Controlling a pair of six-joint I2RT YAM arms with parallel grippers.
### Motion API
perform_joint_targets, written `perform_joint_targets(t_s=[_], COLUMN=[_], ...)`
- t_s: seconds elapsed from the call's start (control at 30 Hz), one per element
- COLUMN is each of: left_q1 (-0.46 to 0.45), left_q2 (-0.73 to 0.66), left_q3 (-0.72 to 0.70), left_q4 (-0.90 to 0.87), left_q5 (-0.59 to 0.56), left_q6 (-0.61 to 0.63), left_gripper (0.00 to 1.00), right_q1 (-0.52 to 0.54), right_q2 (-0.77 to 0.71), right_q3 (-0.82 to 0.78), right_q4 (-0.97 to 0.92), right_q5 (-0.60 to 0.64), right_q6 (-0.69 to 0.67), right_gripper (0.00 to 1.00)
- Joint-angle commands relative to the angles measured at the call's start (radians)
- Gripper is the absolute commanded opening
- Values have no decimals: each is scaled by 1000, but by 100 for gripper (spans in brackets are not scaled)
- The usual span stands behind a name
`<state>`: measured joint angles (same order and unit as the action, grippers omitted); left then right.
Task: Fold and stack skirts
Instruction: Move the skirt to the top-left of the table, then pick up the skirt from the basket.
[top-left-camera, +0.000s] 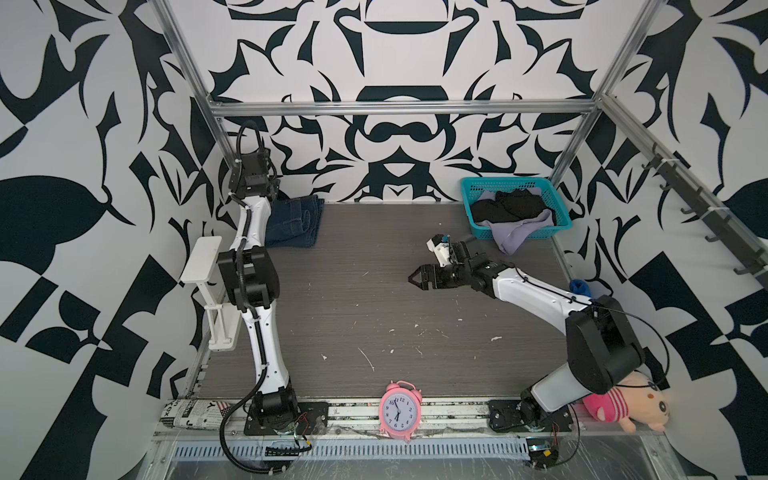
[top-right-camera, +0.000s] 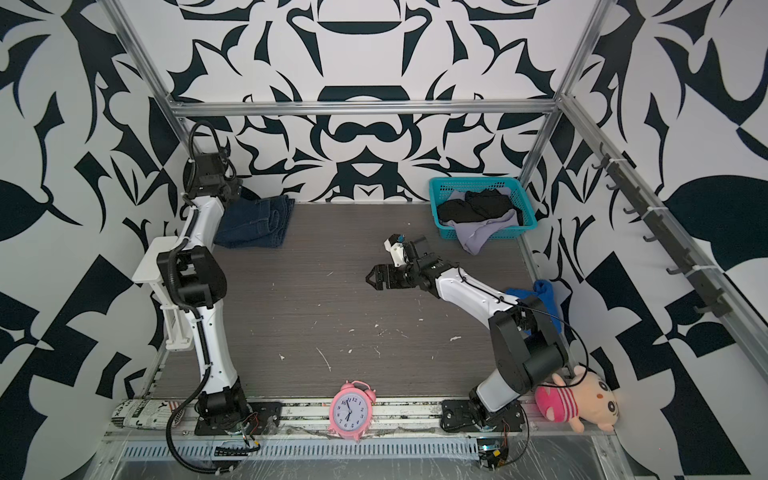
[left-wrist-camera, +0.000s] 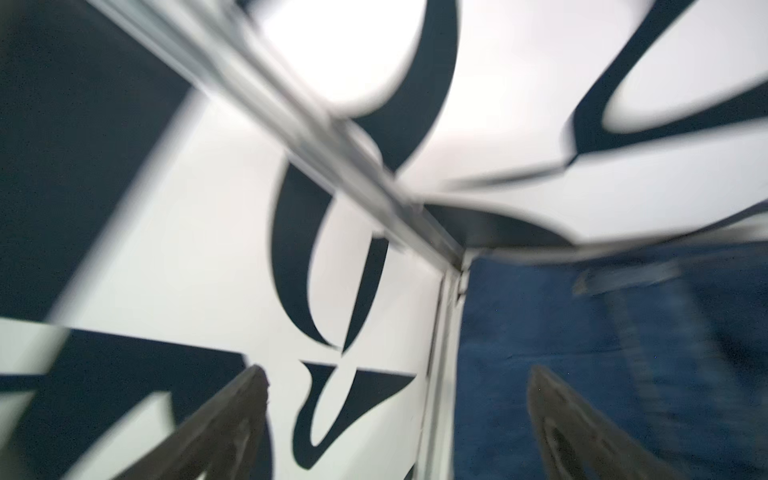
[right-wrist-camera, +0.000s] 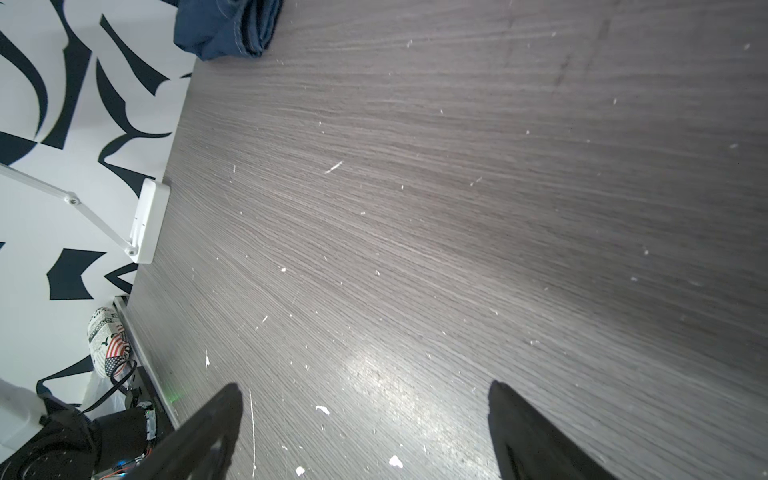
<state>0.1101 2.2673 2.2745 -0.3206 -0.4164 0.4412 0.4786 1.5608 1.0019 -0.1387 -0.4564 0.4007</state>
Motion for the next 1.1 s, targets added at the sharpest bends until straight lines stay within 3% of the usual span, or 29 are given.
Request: perform_joint_targets(t_s=[0.0,0.17,0.3,0.47,0.57,0.8,1.07], left_q1=[-62,-127,-245,-342,-419,-552,-723], left_q2=[-136,-324,-453,-582,-640,-584,-386], left_q3=[-2,-206,-424,-639,-763,-823,-732], left_q4=[-78,-66,-10,34,119,181,195], left_q5=[135,322,288,378,372,445,480], left_q6=[-128,-326,-375,-624,-668,-774,-782], left_gripper=[98,95,93,96,100,99,99], right_q1=[3,-1,-14,-39,-72,-217,-474], right_q2=[-31,-29,-27,-11,3,13,52], right_q3=[23,71,106,179,233,332,420], right_q4=[40,37,35,3,-17,-76,-189], right_q5=[26,75,111,155,168,245,307], right_q6=[-8,-3,9,1,5,-24,-17], right_gripper=[95,95,95,94,93,93,93])
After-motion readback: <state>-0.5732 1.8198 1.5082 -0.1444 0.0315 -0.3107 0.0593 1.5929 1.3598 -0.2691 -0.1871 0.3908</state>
